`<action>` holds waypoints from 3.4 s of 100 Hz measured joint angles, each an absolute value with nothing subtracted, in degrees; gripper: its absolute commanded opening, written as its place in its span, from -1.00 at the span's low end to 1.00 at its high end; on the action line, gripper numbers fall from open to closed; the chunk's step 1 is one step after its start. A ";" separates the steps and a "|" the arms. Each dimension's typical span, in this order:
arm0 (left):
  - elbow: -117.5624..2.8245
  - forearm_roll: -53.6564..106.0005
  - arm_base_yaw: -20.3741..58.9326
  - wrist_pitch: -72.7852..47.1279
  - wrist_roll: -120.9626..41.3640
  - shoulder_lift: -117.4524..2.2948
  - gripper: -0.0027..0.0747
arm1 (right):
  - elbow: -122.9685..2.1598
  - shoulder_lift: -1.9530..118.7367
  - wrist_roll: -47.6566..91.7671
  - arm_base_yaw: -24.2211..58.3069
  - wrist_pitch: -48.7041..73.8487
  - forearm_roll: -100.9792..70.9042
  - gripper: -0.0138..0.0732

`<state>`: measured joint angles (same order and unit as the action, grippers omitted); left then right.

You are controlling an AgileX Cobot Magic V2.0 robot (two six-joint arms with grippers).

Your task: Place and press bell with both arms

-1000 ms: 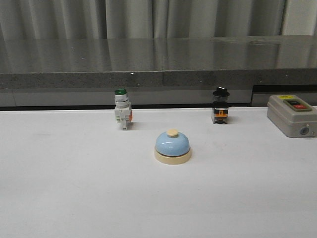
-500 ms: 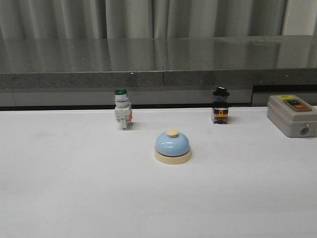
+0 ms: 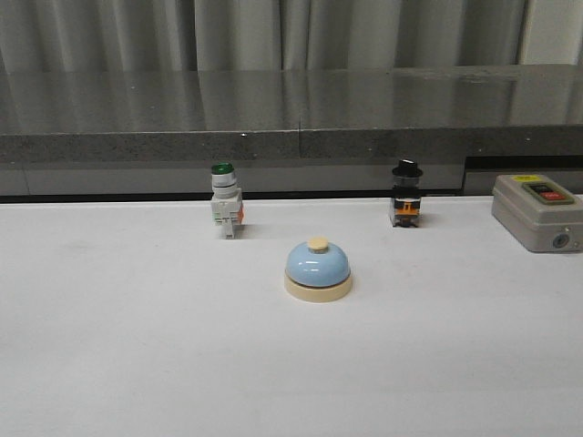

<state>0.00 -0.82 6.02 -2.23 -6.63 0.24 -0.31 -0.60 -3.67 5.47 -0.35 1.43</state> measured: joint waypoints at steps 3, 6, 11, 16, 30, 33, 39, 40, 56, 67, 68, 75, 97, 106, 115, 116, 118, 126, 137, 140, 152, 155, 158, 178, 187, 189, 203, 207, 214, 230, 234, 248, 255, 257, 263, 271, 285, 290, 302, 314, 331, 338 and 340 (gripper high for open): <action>0.00 -0.82 6.02 -2.23 -6.63 0.24 -0.98 | -1.72 -0.60 -3.78 5.47 1.05 1.43 -0.84; 0.00 -0.82 6.02 -2.23 -6.63 0.24 -0.98 | -3.04 -0.40 -3.78 5.47 2.56 1.39 -0.84; 0.00 -0.82 6.02 -2.23 -6.63 0.24 -0.98 | -5.68 0.56 -3.87 5.47 5.42 1.39 -0.84; 0.00 -0.82 6.02 -2.23 -6.63 0.24 -0.98 | -8.71 2.20 -3.87 5.47 9.25 1.30 -0.84; 0.00 -0.82 6.02 -2.23 -6.63 0.24 -0.98 | -18.12 9.36 -4.01 5.47 20.98 1.30 -0.84; 0.00 -0.82 6.02 -2.23 -6.63 0.24 -0.98 | -20.43 11.04 -4.01 5.47 23.44 1.30 -0.84; 0.00 -0.82 6.02 -2.23 -6.63 0.24 -0.98 | -24.03 14.94 -4.01 5.47 28.24 1.30 -0.84; 0.00 -0.82 6.02 -2.23 -6.63 0.24 -0.98 | -24.90 15.38 -4.01 5.47 29.38 1.30 -0.84; 0.00 -0.82 6.02 -2.23 -6.63 0.24 -0.98 | -33.59 25.42 -4.01 5.47 40.39 1.16 -0.84; 0.00 -0.82 6.02 -2.23 -6.63 0.24 -0.98 | -38.64 31.92 -4.01 5.47 44.45 0.71 -0.84; 0.00 -0.82 6.02 -2.23 -6.63 0.24 -0.98 | -39.16 32.29 -4.01 5.47 44.77 0.59 -0.84; 0.00 -0.82 6.02 -2.23 -6.63 0.24 -0.98 | -41.31 35.64 -4.01 5.47 45.60 0.00 -0.84; 0.00 -0.82 6.02 -2.23 -6.63 0.24 -0.98 | -43.66 42.13 -4.01 5.47 45.53 -1.33 -0.84; 0.00 -0.82 6.02 -2.23 -6.63 0.24 -0.98 | -43.66 43.84 -4.01 5.47 45.40 -2.88 -0.84; 0.00 -0.82 6.02 -2.23 -6.63 0.24 -0.98 | -43.66 46.32 -4.01 5.47 45.40 -4.83 -0.84; 0.00 -0.82 6.02 -2.23 -6.63 0.24 -0.98 | -43.66 46.79 -3.87 5.47 45.40 -4.97 -0.84; 0.00 -0.82 6.02 -2.23 -6.63 0.24 -0.98 | -43.77 47.51 -3.86 5.58 45.40 -5.31 -0.84; 0.00 -0.82 6.02 -2.23 -6.63 0.24 -0.98 | -44.20 50.52 -3.63 6.36 45.40 -5.97 -0.84; 0.00 -0.82 6.02 -2.23 -6.63 0.24 -0.98 | -45.91 55.80 -3.50 8.38 45.40 -6.05 -0.84; 0.00 -0.82 6.02 -2.12 -6.63 0.24 -0.98 | -46.53 57.14 -3.50 9.04 45.27 -6.15 -0.84; 0.00 -0.82 6.02 -2.12 -6.63 0.24 -0.98 | -49.88 63.30 -3.50 12.24 43.90 -6.17 -0.84; 0.00 -0.82 6.02 -2.12 -6.63 0.24 -0.98 | -50.74 65.27 -3.50 13.26 43.55 -6.17 -0.84; 0.00 -0.82 6.02 -2.12 -6.63 0.24 -0.98 | -51.69 66.88 -3.50 14.09 43.24 -6.17 -0.84; 0.00 -0.82 6.02 -2.12 -6.63 0.24 -0.98 | -59.60 78.38 -3.38 19.83 41.60 -6.17 -0.84; 0.00 -0.82 6.02 -2.12 -6.63 0.24 -0.98 | -63.33 83.42 -3.28 22.15 41.24 -6.17 -0.84; 0.00 -0.82 6.02 -2.12 -6.63 0.24 -0.98 | -63.88 84.56 -3.16 22.50 41.24 -6.17 -0.84; 0.00 -0.82 6.02 -2.12 -6.63 0.24 -0.98 | -69.05 91.67 -3.08 25.75 41.02 -6.17 -0.84; 0.00 -0.82 6.02 -2.12 -6.63 0.24 -0.98 | -70.42 93.59 -3.08 26.57 41.02 -6.17 -0.84; 0.00 -0.82 6.02 -2.12 -6.63 0.24 -0.98 | -72.55 96.55 -3.08 27.74 41.02 -6.17 -0.84; 0.00 -0.82 6.02 -2.12 -6.63 0.24 -0.98 | -76.88 102.37 -3.08 29.56 40.94 -6.28 -0.84; 0.00 -0.82 6.02 -2.12 -6.63 0.24 -0.98 | -77.83 103.46 -3.08 29.99 40.90 -6.28 -0.84; 0.00 -0.82 6.02 -2.12 -6.63 0.24 -0.98 | -80.24 107.19 -3.08 30.46 40.80 -6.39 -0.84; 0.00 -0.82 6.02 -2.12 -6.63 0.24 -0.98 | -80.91 108.60 -3.04 30.46 40.80 -6.39 -0.84; 0.00 -0.82 6.02 -2.12 -6.63 0.24 -0.98 | -81.05 108.95 -3.04 30.46 40.80 -6.39 -0.84; 0.00 -0.82 6.02 -2.12 -6.63 0.24 -0.98 | -81.30 109.85 -2.77 30.46 40.80 -6.39 -0.84; 0.00 -0.82 6.02 -2.12 -6.63 0.24 -0.98 | -81.65 110.76 -2.24 30.46 40.68 -6.39 -0.84; 0.00 -0.82 6.02 -2.12 -6.63 0.24 -0.98 | -81.65 112.26 -1.86 30.46 40.42 -6.39 -0.84; 0.00 -0.82 6.02 -2.12 -6.63 0.24 -0.98 | -81.65 112.53 -1.82 30.46 40.42 -6.39 -0.84; 0.00 -0.82 6.02 -2.12 -6.63 0.24 -0.98 | -81.65 112.78 -1.73 30.46 39.91 -6.39 -0.84; 0.00 -0.82 6.02 -2.12 -6.63 0.24 -0.98 | -81.65 112.78 -1.73 30.46 39.65 -6.39 -0.84; 0.00 -0.82 6.02 -2.12 -6.63 0.24 -0.98 | -81.65 113.01 -1.73 30.46 39.57 -6.39 -0.84; 0.00 -0.82 6.02 -2.12 -6.63 0.24 -0.98 | -81.88 113.34 -1.73 30.46 39.68 -6.39 -0.84; 0.00 -0.82 6.02 -2.12 -6.63 0.24 -0.98 | -81.86 113.49 -1.73 30.46 39.80 -6.39 -0.84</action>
